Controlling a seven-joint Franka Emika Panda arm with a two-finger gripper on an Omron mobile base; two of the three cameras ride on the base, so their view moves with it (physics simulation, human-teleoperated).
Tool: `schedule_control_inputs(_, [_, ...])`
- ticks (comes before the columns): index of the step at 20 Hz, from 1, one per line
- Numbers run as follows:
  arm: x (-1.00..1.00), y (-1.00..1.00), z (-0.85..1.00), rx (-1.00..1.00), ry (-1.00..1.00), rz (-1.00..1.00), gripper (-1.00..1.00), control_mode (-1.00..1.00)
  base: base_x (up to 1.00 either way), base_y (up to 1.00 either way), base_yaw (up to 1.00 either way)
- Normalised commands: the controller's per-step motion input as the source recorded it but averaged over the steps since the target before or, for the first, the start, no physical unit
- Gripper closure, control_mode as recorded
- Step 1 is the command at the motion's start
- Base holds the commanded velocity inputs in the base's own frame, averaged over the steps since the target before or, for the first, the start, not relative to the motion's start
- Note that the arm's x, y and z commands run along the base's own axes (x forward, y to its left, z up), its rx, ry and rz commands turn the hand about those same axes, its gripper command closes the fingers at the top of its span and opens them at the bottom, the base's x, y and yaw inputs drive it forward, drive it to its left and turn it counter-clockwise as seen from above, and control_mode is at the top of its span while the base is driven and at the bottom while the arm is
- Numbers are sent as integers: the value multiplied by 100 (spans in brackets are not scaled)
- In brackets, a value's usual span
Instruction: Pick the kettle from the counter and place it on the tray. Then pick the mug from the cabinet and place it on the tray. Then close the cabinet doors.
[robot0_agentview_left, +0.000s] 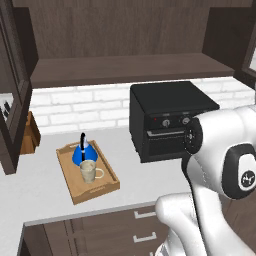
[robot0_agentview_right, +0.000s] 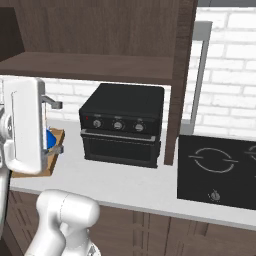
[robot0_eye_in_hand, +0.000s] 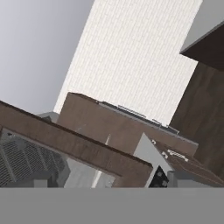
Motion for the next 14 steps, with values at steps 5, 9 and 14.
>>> schedule_control_inputs(5, [-14, -32, 0, 0, -8, 0, -100, -100, 0, 0, 0])
schedule_control_inputs(9, [-7, -32, 0, 0, -5, 0, -100, -100, 0, 0, 0])
schedule_control_inputs(14, [-10, -26, 0, 0, -5, 0, -100, -100, 0, 0, 0])
